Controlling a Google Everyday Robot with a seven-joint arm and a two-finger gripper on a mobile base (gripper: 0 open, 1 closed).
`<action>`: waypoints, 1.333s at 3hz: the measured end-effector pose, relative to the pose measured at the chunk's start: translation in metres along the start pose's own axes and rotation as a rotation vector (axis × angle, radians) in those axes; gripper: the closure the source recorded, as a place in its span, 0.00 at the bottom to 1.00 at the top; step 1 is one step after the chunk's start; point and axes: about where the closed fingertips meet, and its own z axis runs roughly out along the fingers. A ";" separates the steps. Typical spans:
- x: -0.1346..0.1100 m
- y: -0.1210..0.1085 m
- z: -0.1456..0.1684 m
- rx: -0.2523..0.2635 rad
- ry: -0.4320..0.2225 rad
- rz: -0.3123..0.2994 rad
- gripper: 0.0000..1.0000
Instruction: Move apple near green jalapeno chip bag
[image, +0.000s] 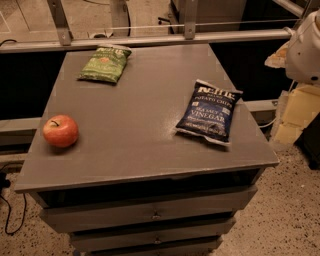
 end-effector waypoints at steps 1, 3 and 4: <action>0.000 0.000 0.000 0.000 0.000 0.000 0.00; -0.092 0.004 0.067 -0.048 -0.164 -0.081 0.00; -0.156 0.013 0.106 -0.075 -0.287 -0.125 0.00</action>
Offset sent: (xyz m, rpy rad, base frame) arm 0.0448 0.0993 -0.0459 0.1423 -0.0007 0.1493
